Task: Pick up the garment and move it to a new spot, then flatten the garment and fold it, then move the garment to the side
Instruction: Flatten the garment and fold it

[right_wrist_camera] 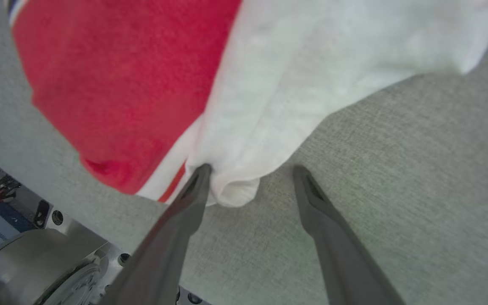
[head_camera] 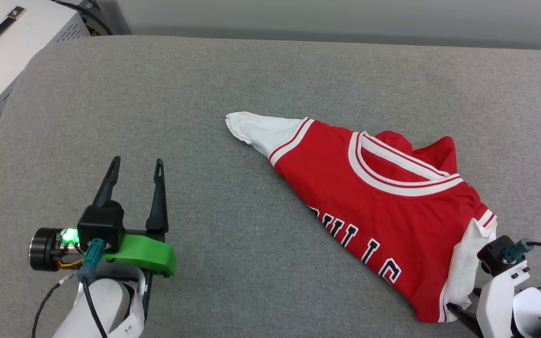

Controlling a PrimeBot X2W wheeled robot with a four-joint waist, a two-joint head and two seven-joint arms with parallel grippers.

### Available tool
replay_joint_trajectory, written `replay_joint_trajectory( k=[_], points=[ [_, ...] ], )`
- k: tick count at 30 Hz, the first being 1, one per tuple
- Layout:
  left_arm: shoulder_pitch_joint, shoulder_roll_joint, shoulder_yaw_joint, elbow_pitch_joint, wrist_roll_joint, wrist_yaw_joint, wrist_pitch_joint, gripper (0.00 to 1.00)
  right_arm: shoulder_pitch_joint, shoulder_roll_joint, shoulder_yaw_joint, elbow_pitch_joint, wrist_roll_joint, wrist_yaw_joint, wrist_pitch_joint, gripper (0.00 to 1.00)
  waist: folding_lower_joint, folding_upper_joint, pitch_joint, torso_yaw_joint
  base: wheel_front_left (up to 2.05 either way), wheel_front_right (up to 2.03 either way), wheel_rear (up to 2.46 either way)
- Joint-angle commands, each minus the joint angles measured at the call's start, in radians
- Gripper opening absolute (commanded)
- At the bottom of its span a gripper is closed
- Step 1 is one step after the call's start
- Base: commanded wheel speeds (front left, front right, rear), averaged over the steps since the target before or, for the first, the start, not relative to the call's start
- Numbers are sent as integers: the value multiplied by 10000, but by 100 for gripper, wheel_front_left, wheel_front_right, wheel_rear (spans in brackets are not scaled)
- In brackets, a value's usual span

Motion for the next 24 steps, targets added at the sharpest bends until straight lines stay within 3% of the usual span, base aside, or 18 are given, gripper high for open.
replay_joint_trajectory(
  k=[1,2,7,15,24],
  points=[
    [224,-142,116,48,136,-111,-56,100,-110,106,191,419,-159,-17,-334,45,0,65,9,31,0,0,0],
    [265,-213,173,70,194,-153,-56,100,-173,73,220,490,-220,-17,-601,0,0,65,-18,15,0,0,0],
    [611,-537,558,133,445,-322,-57,100,-523,-298,-198,224,-386,-17,-1751,0,0,65,-316,-229,0,0,0],
    [838,-918,998,106,823,-647,-57,100,-1240,-599,-1913,-1013,-166,-17,-2278,0,0,65,-506,-548,0,0,0],
    [856,-1313,1401,154,1151,-1011,-57,100,-1386,-362,-4510,-371,-122,-17,-3187,0,0,65,-484,-420,0,0,0]
  ],
)
